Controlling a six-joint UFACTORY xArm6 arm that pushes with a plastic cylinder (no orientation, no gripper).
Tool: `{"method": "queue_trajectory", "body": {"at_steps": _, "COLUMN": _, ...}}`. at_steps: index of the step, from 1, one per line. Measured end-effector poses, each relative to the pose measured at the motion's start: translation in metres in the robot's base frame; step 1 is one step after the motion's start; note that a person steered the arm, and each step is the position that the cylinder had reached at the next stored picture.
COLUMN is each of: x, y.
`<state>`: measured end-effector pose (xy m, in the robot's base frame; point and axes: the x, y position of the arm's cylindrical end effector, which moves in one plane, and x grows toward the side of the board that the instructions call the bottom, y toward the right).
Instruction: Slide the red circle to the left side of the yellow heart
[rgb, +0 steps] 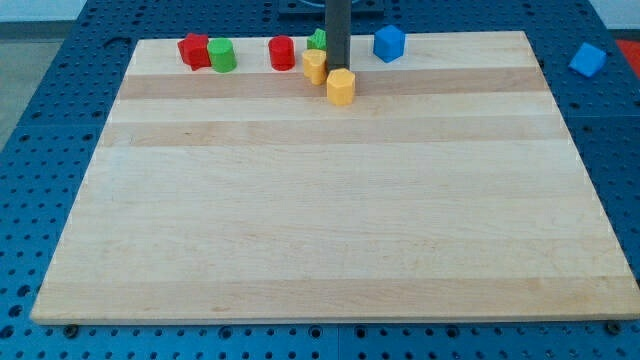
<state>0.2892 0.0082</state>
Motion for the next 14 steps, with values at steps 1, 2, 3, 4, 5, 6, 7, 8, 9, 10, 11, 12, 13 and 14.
{"method": "queue_trajectory", "body": {"at_steps": 1, "x": 0.019, "y": 0.008}}
{"method": "queue_trajectory", "body": {"at_steps": 2, "x": 0.037, "y": -0.013}}
{"method": "queue_trajectory", "body": {"at_steps": 3, "x": 0.037, "y": -0.099}}
{"method": "queue_trajectory", "body": {"at_steps": 4, "x": 0.003, "y": -0.110}}
{"method": "queue_trajectory", "body": {"at_steps": 5, "x": -0.035, "y": -0.103}}
{"method": "queue_trajectory", "body": {"at_steps": 6, "x": -0.054, "y": -0.122}}
{"method": "queue_trajectory", "body": {"at_steps": 7, "x": -0.092, "y": -0.118}}
{"method": "queue_trajectory", "body": {"at_steps": 8, "x": -0.084, "y": -0.083}}
{"method": "queue_trajectory", "body": {"at_steps": 9, "x": -0.049, "y": -0.050}}
{"method": "queue_trajectory", "body": {"at_steps": 10, "x": -0.025, "y": -0.056}}
{"method": "queue_trajectory", "body": {"at_steps": 11, "x": -0.024, "y": -0.056}}
{"method": "queue_trajectory", "body": {"at_steps": 12, "x": -0.027, "y": -0.059}}
{"method": "queue_trajectory", "body": {"at_steps": 13, "x": -0.027, "y": -0.066}}
{"method": "queue_trajectory", "body": {"at_steps": 14, "x": -0.028, "y": -0.066}}
